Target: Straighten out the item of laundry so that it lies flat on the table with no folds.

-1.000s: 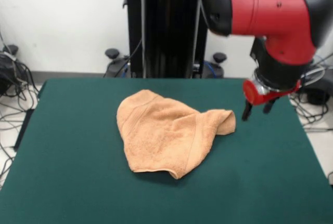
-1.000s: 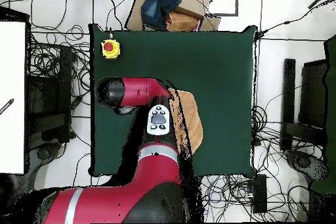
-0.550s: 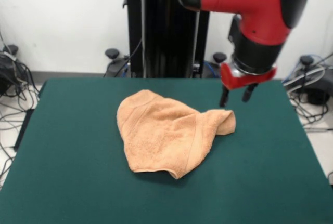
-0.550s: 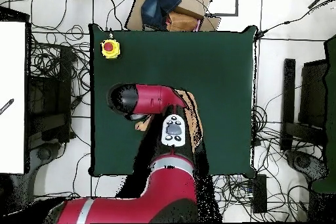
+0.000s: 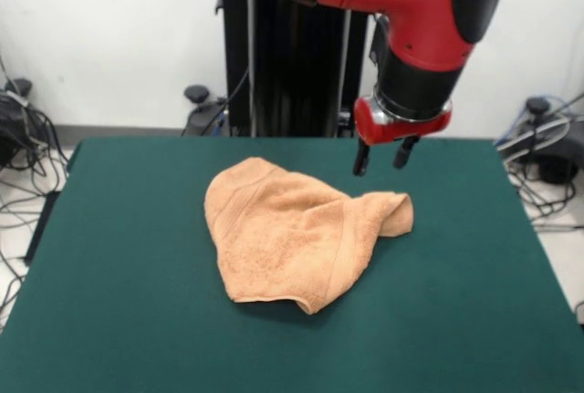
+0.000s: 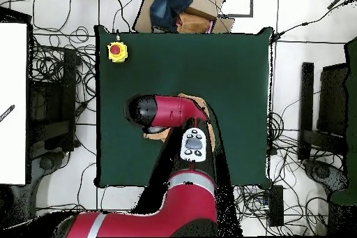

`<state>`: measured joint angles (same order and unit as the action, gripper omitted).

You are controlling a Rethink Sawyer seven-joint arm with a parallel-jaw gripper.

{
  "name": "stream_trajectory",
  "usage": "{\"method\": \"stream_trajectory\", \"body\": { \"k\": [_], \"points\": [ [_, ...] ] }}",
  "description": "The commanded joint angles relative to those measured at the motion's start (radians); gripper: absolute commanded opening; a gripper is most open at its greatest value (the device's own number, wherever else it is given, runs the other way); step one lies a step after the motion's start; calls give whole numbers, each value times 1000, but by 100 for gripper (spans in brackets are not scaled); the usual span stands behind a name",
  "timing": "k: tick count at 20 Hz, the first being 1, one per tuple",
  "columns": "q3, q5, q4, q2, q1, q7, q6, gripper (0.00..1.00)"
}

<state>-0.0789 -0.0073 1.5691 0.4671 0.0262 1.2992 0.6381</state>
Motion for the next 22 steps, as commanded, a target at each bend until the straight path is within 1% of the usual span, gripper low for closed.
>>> {"method": "stream_trajectory", "body": {
  "k": [1, 2, 4, 5, 7, 9, 11, 12, 14, 20, 22],
  "points": [
    [19, -37, 103, -20, 13, 175, -84, 100],
    [24, -36, 110, -24, 17, 175, -98, 100],
    [5, -68, 105, -46, 6, 171, -139, 100],
    [10, -68, 116, -52, 8, 173, -157, 100],
    [-3, -71, 112, -46, -7, 169, -110, 100],
    [-36, -98, 106, -44, -33, 169, -108, 100],
    [-30, -82, 134, -47, -42, 196, -121, 100],
    [-18, -60, 154, -34, -41, 207, -91, 100],
    [-46, -57, 157, -10, -78, 233, -48, 100],
    [-38, -44, 214, -6, -76, 236, -111, 100],
    [-29, -44, 228, -13, -61, 227, -140, 100]
  ]
}}
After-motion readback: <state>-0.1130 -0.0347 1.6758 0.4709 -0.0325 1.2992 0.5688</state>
